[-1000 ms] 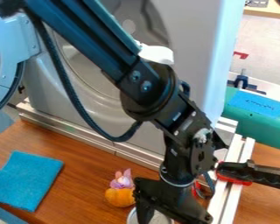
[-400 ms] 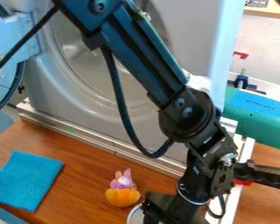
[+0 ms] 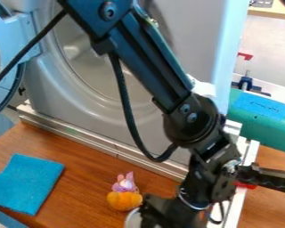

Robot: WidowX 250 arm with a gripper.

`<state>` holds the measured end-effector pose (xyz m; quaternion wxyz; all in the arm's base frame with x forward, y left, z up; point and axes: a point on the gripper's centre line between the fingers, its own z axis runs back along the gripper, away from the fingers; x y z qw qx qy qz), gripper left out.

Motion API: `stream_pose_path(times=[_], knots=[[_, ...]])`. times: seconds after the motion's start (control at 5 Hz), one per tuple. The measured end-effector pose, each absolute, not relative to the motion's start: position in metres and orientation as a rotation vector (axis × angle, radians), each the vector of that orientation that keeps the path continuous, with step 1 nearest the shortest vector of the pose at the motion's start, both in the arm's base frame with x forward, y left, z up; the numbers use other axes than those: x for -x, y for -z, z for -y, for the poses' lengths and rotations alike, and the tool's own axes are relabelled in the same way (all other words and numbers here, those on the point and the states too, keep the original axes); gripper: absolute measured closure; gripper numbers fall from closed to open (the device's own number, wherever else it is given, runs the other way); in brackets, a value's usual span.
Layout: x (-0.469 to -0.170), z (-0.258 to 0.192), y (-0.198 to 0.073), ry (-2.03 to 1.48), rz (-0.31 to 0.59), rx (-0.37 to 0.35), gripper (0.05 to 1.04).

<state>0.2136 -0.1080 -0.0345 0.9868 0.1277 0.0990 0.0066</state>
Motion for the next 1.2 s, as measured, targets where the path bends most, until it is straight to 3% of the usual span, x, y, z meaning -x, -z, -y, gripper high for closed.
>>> stream_pose_path(times=[0.4, 0.8, 1.0, 1.2], knots=[[-0.196, 0.050, 0.039, -0.125, -0.288, -0.382, 0.081], [-0.211, 0.000, 0.031, -0.120, -0.321, -0.444, 0.083], [-0.214, -0.017, 0.028, -0.113, -0.338, -0.446, 0.083], [-0.215, -0.016, 0.011, -0.093, -0.300, -0.417, 0.083]])
